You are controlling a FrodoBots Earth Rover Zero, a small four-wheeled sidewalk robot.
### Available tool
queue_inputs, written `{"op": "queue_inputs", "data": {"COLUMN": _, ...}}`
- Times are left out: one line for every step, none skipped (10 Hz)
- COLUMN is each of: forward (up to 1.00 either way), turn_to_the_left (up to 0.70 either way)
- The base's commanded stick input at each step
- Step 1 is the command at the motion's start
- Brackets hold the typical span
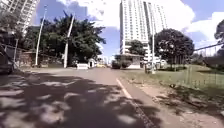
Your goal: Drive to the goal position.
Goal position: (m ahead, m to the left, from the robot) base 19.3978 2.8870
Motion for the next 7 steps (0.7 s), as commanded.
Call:
{"op": "queue_inputs", "data": {"forward": 0.7, "turn_to_the_left": 0.0}}
{"op": "queue_inputs", "data": {"forward": 0.7, "turn_to_the_left": 0.0}}
{"op": "queue_inputs", "data": {"forward": 0.7, "turn_to_the_left": 0.0}}
{"op": "queue_inputs", "data": {"forward": 0.7, "turn_to_the_left": 0.0}}
{"op": "queue_inputs", "data": {"forward": 0.7, "turn_to_the_left": 0.0}}
{"op": "queue_inputs", "data": {"forward": 0.7, "turn_to_the_left": 0.0}}
{"op": "queue_inputs", "data": {"forward": 0.7, "turn_to_the_left": 0.0}}
